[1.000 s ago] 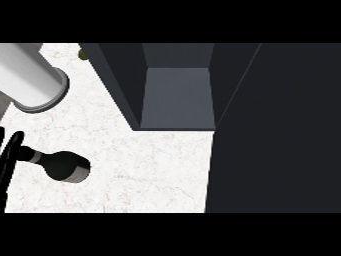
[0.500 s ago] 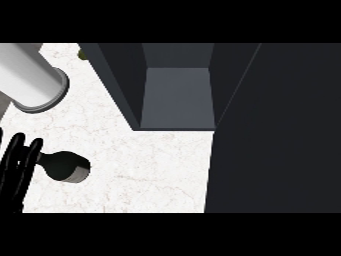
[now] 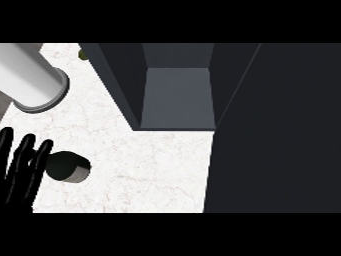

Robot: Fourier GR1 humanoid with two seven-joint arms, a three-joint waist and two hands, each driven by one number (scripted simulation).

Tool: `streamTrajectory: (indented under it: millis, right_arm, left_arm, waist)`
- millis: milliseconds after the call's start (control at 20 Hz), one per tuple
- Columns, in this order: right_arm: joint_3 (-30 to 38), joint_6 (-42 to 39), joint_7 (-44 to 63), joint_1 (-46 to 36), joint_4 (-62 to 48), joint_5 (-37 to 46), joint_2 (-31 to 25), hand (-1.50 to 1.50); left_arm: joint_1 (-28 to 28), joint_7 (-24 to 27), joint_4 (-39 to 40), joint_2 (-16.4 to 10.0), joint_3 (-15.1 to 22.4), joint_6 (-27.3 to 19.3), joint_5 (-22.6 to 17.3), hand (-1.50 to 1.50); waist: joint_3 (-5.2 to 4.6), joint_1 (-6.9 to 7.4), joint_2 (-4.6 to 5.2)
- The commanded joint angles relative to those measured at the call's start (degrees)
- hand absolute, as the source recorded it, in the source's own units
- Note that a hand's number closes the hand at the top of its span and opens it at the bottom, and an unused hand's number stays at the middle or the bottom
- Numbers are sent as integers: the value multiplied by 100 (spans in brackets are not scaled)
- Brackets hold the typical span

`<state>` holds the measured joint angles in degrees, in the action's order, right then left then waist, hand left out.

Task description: Pick up the wine, place it into the cabinet and close the cabinet

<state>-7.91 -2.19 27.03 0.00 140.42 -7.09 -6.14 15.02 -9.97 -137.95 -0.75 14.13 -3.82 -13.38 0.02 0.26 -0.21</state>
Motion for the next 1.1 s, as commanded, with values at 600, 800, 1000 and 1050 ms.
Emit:
streamTrajectory:
  millis: [600, 800, 1000, 1050]
  right_arm:
    - [213, 141, 602, -375, 417, -178, -13, -150]
    - [253, -121, 238, 184, 477, -277, -9, -150]
    - [182, -40, 495, -136, 358, -152, 27, -150]
    - [48, -182, 57, 404, 515, -123, 143, -150]
  left_arm:
    - [367, -42, -442, -21, -792, -329, -255, -150]
    - [685, -151, -788, -123, -1334, -220, -493, -150]
    - [902, 958, 263, 67, -1829, 299, -674, -150]
    - [505, 117, -281, -36, -1950, -208, -556, -150]
  waist:
    - [-6, 8, 9]
    - [-2, 5, 2]
    - [-8, 20, 6]
    - [0, -20, 6]
